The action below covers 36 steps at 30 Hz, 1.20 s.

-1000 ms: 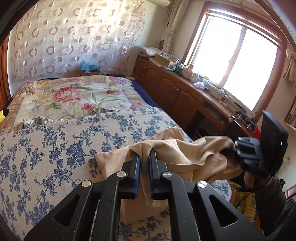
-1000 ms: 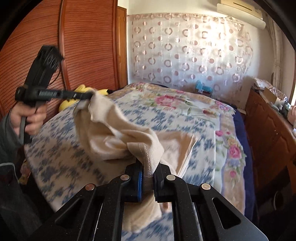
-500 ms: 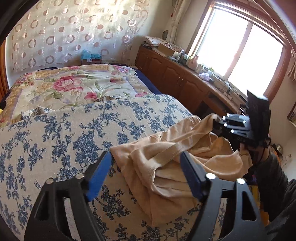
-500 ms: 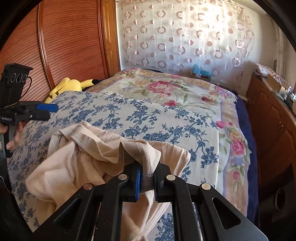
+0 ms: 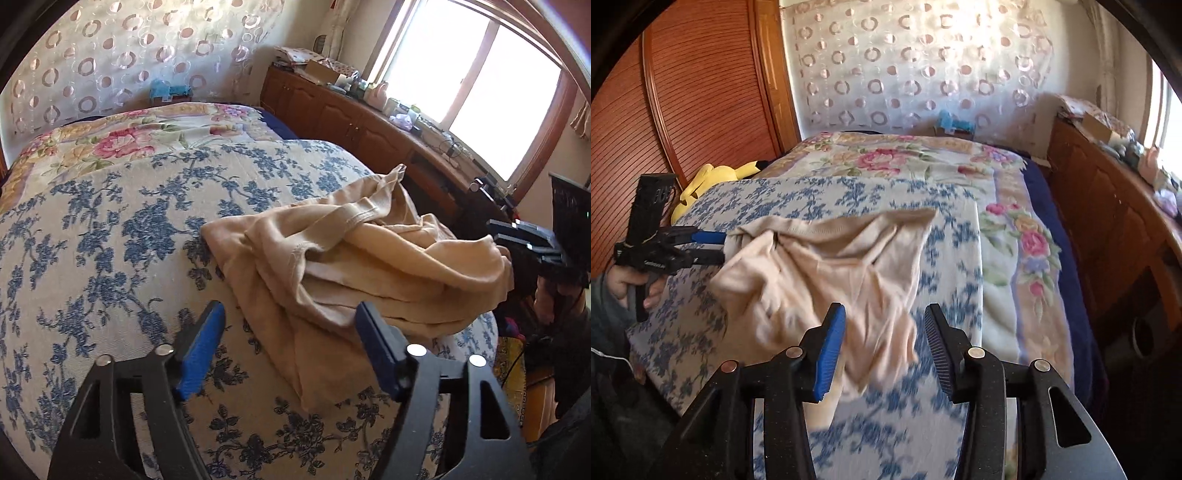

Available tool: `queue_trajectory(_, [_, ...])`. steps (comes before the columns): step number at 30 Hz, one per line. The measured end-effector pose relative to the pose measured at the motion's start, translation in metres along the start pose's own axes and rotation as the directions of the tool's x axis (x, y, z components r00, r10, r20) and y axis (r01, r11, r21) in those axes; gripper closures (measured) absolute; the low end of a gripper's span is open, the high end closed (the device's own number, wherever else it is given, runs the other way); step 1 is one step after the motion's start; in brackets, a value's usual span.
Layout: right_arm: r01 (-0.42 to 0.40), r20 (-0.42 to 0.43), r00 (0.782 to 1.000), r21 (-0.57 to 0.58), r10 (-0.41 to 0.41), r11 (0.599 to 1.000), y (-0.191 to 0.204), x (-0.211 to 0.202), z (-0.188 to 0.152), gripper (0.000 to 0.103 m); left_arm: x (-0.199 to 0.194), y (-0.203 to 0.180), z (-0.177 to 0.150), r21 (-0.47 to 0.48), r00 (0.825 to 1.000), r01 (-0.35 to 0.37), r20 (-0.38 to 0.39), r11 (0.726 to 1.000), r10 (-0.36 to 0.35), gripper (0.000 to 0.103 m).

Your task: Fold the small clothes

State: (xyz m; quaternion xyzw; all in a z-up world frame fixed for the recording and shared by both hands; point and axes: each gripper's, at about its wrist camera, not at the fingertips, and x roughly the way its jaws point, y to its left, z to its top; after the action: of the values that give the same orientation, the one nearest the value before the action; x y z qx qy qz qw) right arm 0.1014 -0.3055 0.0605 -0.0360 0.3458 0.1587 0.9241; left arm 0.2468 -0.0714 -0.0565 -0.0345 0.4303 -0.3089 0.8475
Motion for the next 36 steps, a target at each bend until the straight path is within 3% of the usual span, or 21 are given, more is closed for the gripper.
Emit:
queue_trajectory(1, [-0.005, -0.003, 1.000, 0.018, 0.005, 1.000, 0.001, -0.005, -0.005, 0.057, 0.002, 0.000, 0.002, -0.004, 1.000, 0.011, -0.001, 1.000, -0.011, 0.045])
queue_trajectory(3, [-0.008, -0.002, 1.000, 0.036, 0.008, 0.999, 0.004, -0.015, -0.012, 0.057, 0.008, -0.001, 0.006, -0.003, 1.000, 0.011, -0.010, 1.000, -0.011, 0.052])
queue_trajectory(9, [-0.023, 0.002, 1.000, 0.029, 0.023, 0.999, 0.024, -0.037, -0.026, 0.057, 0.018, -0.003, 0.009, 0.019, 0.999, -0.024, -0.027, 1.000, 0.024, 0.058])
queue_trajectory(14, [-0.065, -0.034, 0.997, 0.037, 0.066, 0.997, 0.030, -0.032, -0.039, 0.056, 0.024, 0.001, 0.012, 0.005, 0.999, -0.030, -0.024, 1.000, 0.031, 0.065])
queue_trajectory(17, [-0.070, -0.077, 0.994, 0.051, 0.074, 0.996, 0.030, -0.020, -0.051, 0.056, 0.024, 0.000, 0.014, 0.008, 0.999, -0.034, -0.018, 0.999, 0.034, 0.076])
queue_trajectory(19, [-0.079, -0.104, 0.991, 0.073, 0.087, 0.994, 0.028, -0.009, -0.056, 0.056, 0.023, -0.002, 0.014, 0.019, 0.999, -0.040, -0.014, 0.999, 0.040, 0.093])
queue_trajectory(20, [-0.091, -0.114, 0.988, 0.084, 0.100, 0.992, 0.026, -0.003, -0.058, 0.057, 0.022, -0.003, 0.015, 0.022, 0.999, -0.044, -0.008, 0.999, 0.045, 0.096])
queue_trajectory(21, [-0.108, -0.118, 0.986, 0.088, 0.118, 0.990, 0.026, 0.001, -0.058, 0.057, 0.020, -0.003, 0.016, 0.019, 0.999, -0.040, 0.000, 0.999, 0.040, 0.096])
queue_trajectory(22, [-0.125, -0.117, 0.984, 0.087, 0.135, 0.988, 0.026, 0.004, -0.056, 0.065, 0.015, -0.003, 0.017, 0.010, 0.999, -0.034, 0.014, 0.999, 0.034, 0.096])
queue_trajectory(23, [-0.155, -0.111, 0.980, 0.083, 0.164, 0.984, 0.024, 0.008, -0.050, 0.089, 0.012, -0.002, 0.019, 0.004, 0.999, -0.033, 0.027, 0.999, 0.033, 0.096])
queue_trajectory(24, [-0.190, -0.092, 0.976, 0.081, 0.198, 0.978, 0.020, 0.013, -0.041, 0.096, 0.008, -0.001, 0.021, -0.001, 0.999, -0.031, 0.040, 1.000, 0.031, 0.096])
queue_trajectory(29, [-0.264, 0.093, 0.962, 0.085, 0.256, 0.961, -0.011, -0.006, 0.011, 0.099, 0.002, 0.005, 0.035, -0.021, 0.996, -0.044, 0.073, 0.999, 0.046, 0.096])
queue_trajectory(32, [-0.233, 0.184, 0.961, 0.125, 0.208, 0.964, -0.045, -0.004, 0.047, 0.099, 0.008, 0.019, 0.047, -0.077, 0.994, -0.078, 0.070, 0.994, 0.083, 0.096])
queue_trajectory(34, [-0.191, 0.189, 0.970, 0.221, 0.150, 0.956, -0.078, 0.010, 0.062, 0.099, 0.012, 0.029, 0.052, -0.101, 0.992, -0.100, 0.063, 0.990, 0.106, 0.095])
queue_trajectory(36, [-0.136, 0.141, 0.985, 0.259, 0.102, 0.956, -0.101, 0.032, 0.072, 0.099, 0.014, 0.030, 0.052, -0.099, 0.993, -0.095, 0.056, 0.991, 0.100, 0.080])
